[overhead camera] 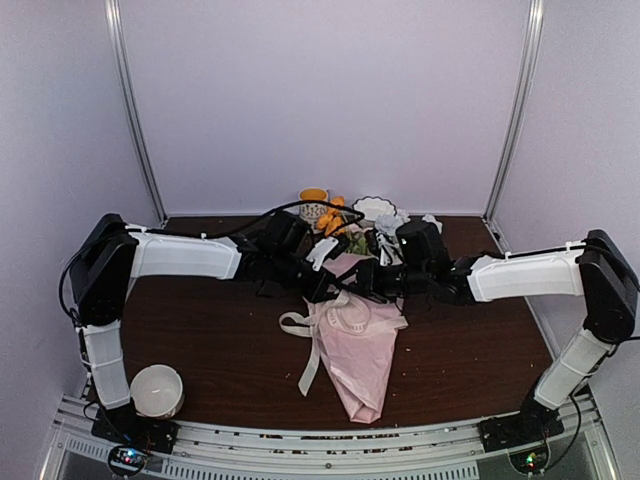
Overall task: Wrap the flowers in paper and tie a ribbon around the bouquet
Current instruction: Cross the ribbon over the folded bouquet.
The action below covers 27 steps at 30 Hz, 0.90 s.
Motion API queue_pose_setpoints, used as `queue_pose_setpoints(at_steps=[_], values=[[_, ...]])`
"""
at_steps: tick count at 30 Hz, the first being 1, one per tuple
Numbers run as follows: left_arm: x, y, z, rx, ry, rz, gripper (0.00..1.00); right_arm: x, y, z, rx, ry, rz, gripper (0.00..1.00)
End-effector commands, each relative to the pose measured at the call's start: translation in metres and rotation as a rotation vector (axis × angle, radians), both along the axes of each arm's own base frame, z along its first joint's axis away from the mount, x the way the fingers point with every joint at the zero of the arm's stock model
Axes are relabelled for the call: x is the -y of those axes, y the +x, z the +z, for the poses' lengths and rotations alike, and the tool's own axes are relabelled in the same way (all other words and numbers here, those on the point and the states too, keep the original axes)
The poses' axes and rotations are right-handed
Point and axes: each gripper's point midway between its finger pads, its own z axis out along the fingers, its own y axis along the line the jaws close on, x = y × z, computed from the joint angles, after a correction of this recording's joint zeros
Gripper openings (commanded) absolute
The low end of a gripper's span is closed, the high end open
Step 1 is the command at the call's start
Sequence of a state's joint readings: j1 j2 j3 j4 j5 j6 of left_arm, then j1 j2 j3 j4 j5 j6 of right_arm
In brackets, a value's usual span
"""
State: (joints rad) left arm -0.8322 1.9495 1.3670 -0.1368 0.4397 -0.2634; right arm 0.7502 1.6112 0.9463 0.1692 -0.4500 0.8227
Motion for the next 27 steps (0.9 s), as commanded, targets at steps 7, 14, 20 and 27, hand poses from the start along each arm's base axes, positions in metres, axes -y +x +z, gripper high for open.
queue_pose_setpoints(at_steps=[7, 14, 20, 27], values=[[0.007, 0.007, 0.012, 0.035, -0.040, -0.003, 0.00, 0.005, 0.000, -0.022, -0.021, -0.074, -0.012, 0.36], [0.006, 0.008, 0.013, 0.039, -0.038, 0.001, 0.00, 0.008, -0.001, -0.036, -0.042, -0.125, -0.004, 0.36], [0.006, 0.007, 0.012, 0.038, -0.034, 0.001, 0.00, 0.008, 0.000, -0.030, -0.026, -0.119, -0.007, 0.05], [-0.002, 0.004, 0.029, 0.065, -0.035, -0.007, 0.26, 0.022, -0.002, -0.044, -0.034, -0.192, -0.037, 0.00]])
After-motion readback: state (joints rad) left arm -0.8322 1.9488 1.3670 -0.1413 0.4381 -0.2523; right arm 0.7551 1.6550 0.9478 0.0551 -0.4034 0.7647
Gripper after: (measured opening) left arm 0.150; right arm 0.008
